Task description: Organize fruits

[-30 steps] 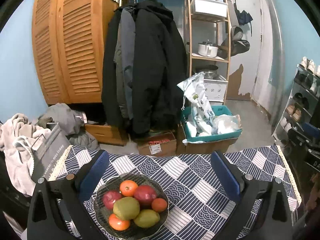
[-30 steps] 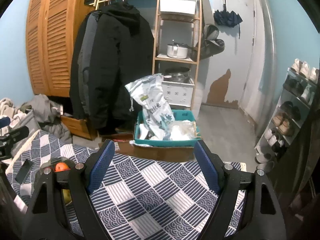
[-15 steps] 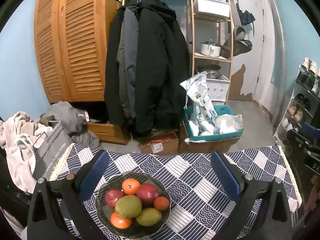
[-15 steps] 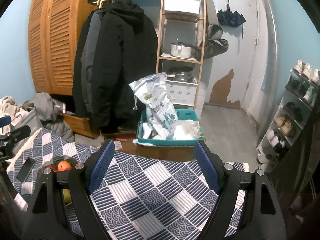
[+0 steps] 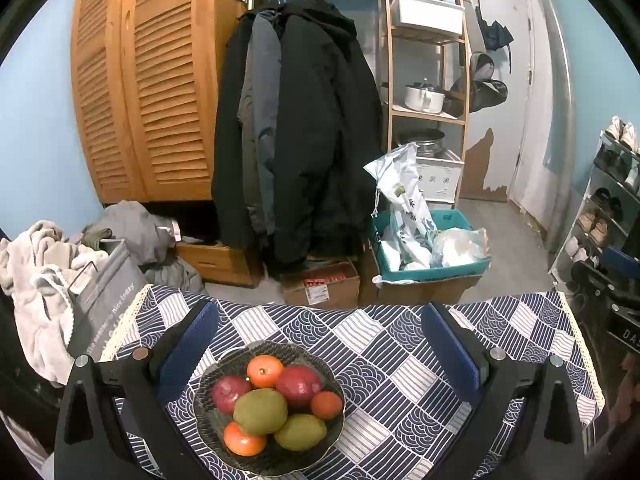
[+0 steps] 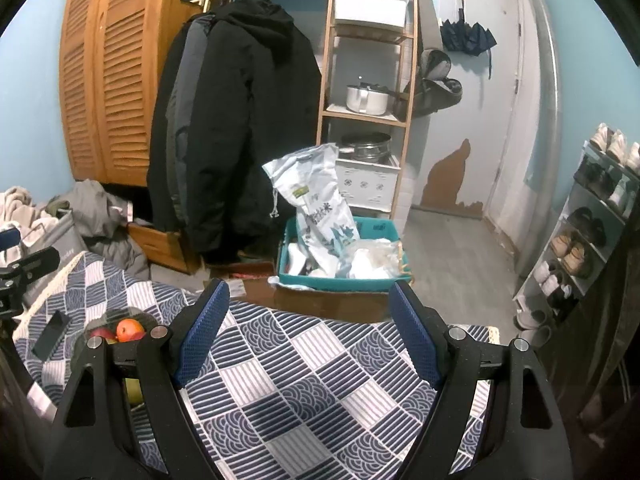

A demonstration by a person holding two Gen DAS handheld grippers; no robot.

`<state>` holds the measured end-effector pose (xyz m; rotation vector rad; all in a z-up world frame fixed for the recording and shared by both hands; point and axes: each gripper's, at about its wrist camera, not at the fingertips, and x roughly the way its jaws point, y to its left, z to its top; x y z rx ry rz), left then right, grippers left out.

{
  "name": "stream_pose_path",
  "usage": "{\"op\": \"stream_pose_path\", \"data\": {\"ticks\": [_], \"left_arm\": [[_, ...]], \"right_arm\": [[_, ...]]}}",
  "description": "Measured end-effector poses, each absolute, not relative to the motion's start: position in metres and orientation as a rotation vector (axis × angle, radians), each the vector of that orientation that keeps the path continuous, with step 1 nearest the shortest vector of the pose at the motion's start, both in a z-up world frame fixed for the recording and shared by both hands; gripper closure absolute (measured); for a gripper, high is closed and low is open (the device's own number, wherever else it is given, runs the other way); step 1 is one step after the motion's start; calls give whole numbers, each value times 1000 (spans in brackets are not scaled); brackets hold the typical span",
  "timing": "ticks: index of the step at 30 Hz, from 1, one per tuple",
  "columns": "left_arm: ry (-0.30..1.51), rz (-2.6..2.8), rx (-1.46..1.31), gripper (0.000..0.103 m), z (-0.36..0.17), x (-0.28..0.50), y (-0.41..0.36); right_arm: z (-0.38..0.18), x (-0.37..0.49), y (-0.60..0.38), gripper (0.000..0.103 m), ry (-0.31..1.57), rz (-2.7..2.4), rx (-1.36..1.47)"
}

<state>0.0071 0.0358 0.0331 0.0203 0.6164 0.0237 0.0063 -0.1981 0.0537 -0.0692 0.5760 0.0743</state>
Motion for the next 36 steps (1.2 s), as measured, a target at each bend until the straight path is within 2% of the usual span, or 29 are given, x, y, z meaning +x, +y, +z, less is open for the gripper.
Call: {"op": "stream_pose_path", "data": {"ticks": [36], "left_arm": [[616,28,28,1,34,6,36]], "right_arm": [[53,5,-192,22,577,78,-77]]}}
